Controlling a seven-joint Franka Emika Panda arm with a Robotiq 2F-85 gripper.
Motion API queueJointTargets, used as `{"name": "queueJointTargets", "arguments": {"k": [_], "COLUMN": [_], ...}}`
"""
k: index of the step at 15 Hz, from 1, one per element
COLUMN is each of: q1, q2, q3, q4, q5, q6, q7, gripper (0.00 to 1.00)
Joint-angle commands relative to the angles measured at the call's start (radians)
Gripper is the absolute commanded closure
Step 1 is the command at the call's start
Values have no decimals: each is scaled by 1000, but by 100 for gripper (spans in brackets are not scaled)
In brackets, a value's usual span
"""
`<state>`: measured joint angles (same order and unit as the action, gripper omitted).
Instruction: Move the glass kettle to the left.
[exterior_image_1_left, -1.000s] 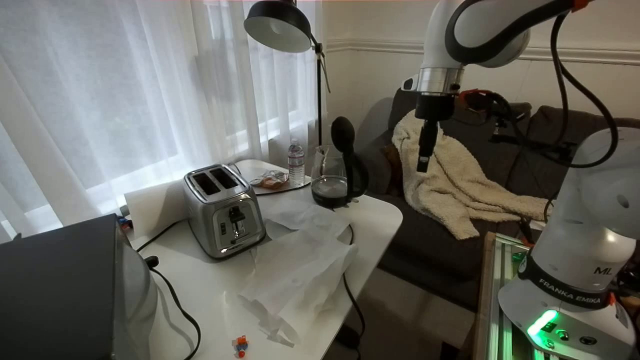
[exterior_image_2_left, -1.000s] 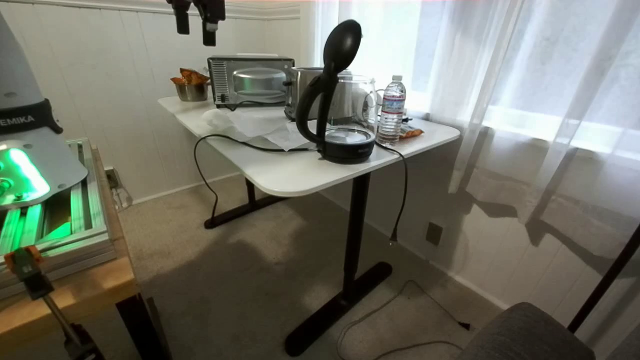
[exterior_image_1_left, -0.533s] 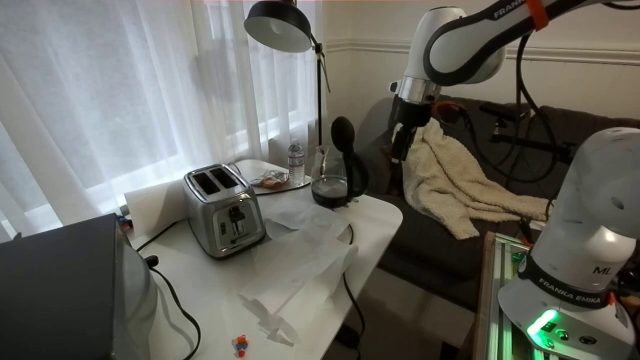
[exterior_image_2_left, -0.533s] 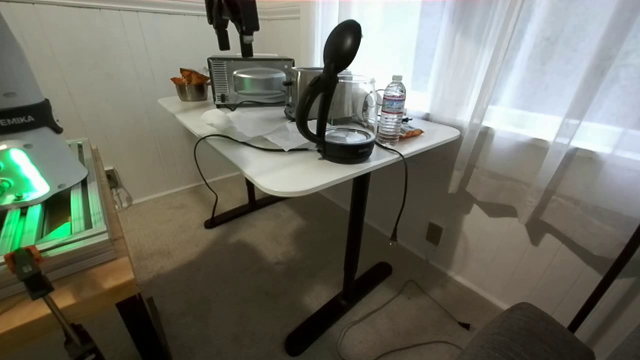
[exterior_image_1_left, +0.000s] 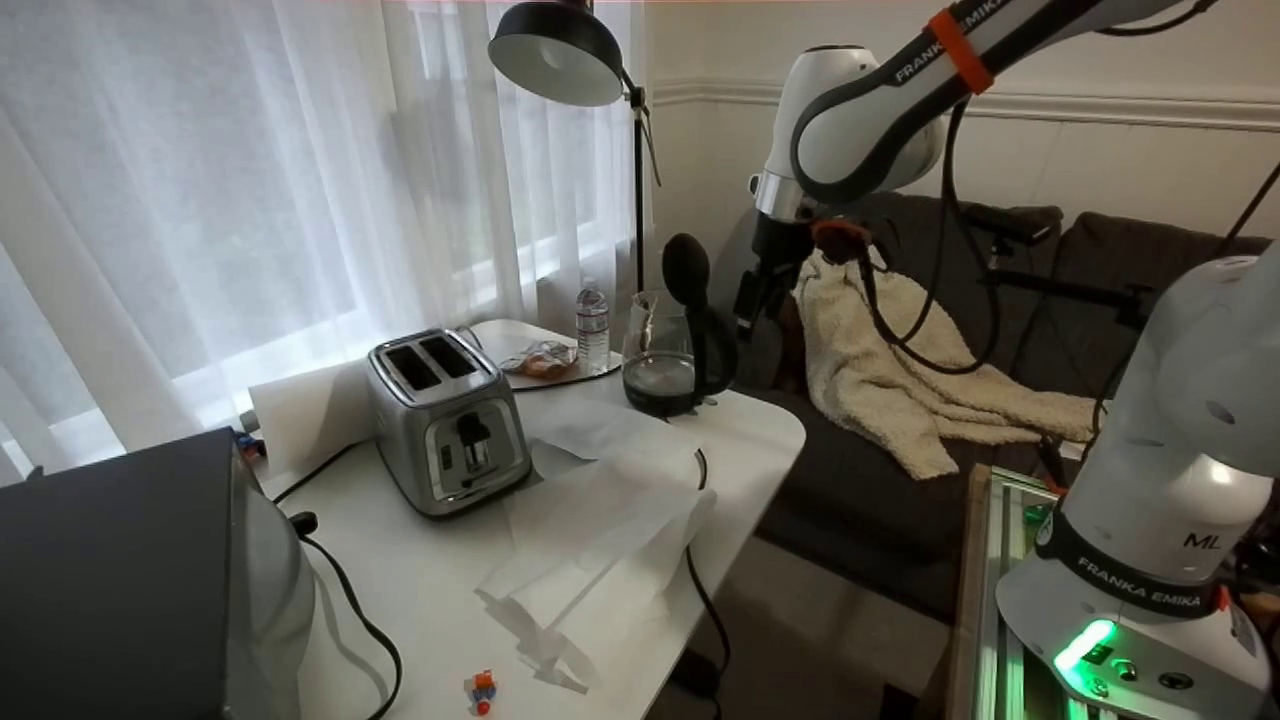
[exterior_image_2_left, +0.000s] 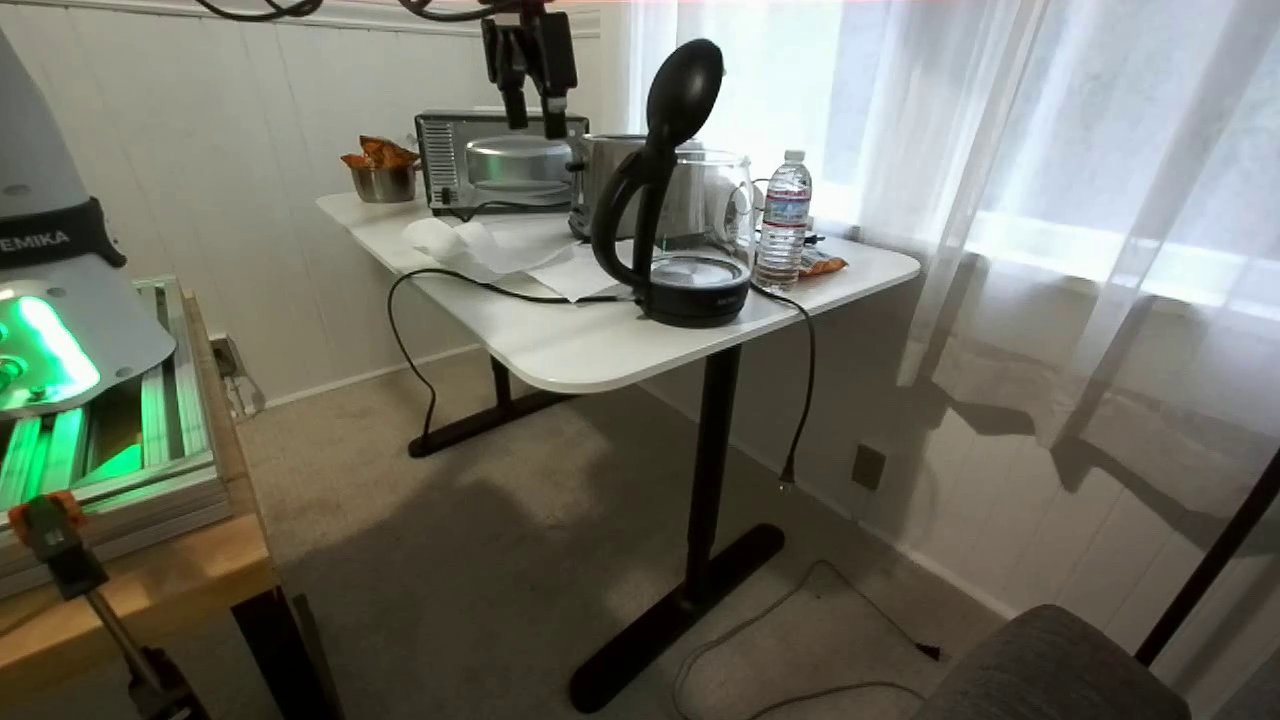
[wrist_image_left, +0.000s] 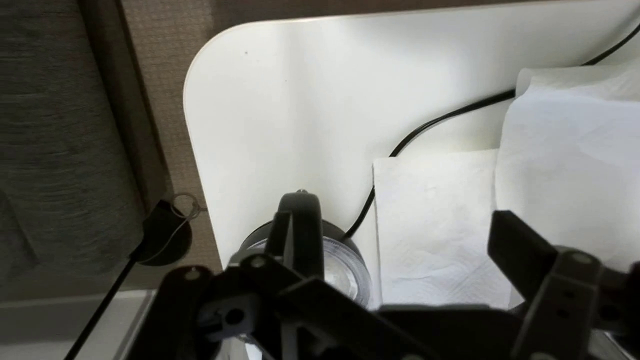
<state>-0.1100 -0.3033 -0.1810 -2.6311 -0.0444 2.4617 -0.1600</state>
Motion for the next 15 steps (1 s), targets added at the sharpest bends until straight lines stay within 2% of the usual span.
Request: {"name": "queueJointTargets", "arguments": {"k": [1,3,10,14,15], "q1": [-35,-45,-37,-40,-39], "q2": [95,132,237,289,299], "q3": [17,11,-11,-7,-4], "q4": [73,93,121,125,126], "q5": [-44,-64,6,20,25], "q6": [48,90,245,336,348], "q7": [54,43,-28,-7,-2], "gripper": [0,0,0,0,6]}}
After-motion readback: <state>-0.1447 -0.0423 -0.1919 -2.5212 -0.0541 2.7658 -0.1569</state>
